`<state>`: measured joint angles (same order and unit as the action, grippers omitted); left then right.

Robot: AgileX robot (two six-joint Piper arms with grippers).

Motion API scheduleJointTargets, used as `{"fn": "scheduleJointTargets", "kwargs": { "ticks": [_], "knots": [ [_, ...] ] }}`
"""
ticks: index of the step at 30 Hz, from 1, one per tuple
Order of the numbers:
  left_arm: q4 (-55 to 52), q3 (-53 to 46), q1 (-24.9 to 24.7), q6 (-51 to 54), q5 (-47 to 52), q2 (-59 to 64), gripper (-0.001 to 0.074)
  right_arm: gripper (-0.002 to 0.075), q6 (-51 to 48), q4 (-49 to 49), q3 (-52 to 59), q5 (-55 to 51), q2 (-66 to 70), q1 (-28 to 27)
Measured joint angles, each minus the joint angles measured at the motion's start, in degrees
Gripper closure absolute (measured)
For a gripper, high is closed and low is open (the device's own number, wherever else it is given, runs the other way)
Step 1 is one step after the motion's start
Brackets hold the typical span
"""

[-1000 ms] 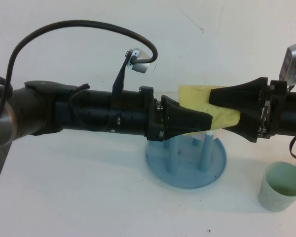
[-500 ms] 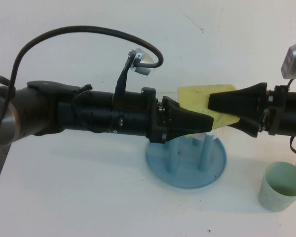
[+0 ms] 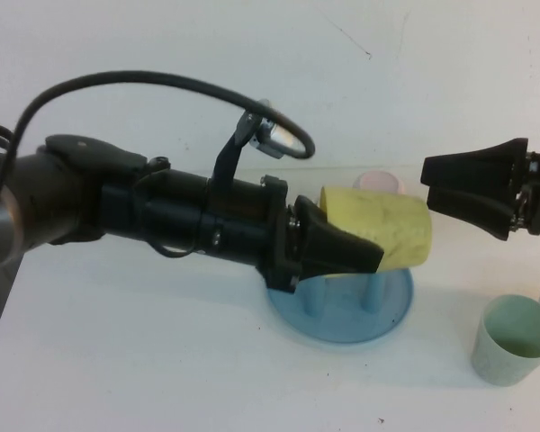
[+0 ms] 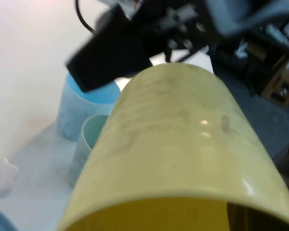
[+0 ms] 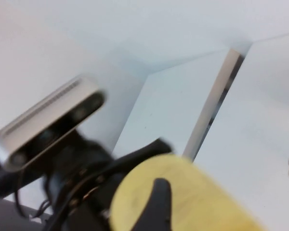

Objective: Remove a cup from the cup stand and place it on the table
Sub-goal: Hand over the cup, then place the cup on the table

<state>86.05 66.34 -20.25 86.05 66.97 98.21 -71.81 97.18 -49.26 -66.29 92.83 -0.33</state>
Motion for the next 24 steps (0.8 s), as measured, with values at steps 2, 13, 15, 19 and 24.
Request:
{"fn": "scheduleJointTargets", "kwargs": {
  "ticks": [2, 13, 15, 19, 24],
  "knots": [
    [-3.9, 0.0, 0.0, -1.3, 0.0, -2.3, 0.0715, 0.0034, 0.4, 0.0, 0.0, 0.0, 0.0, -0.6],
    [-60.1, 0.0, -0.1, -46.7, -7.2, -20.6, 0.0715, 0.0034, -2.3, -6.2, 0.0, -0.1, 0.0, -1.0],
    [-68.0, 0.0, -0.1, -53.2, -5.2, -21.2, 0.0715, 0.0034, -3.0, -6.3, 0.0, -0.1, 0.0, -1.0],
    [-76.5, 0.0, -0.1, -61.3, -2.7, -18.8, 0.0715, 0.0034, -3.5, -6.5, 0.0, -0.2, 0.0, -1.0],
    [-78.1, 0.0, -0.1, -64.5, -3.0, -12.1, 0.0716, 0.0034, -3.6, -6.6, 0.0, -0.2, 0.0, -1.0]
  ]
}}
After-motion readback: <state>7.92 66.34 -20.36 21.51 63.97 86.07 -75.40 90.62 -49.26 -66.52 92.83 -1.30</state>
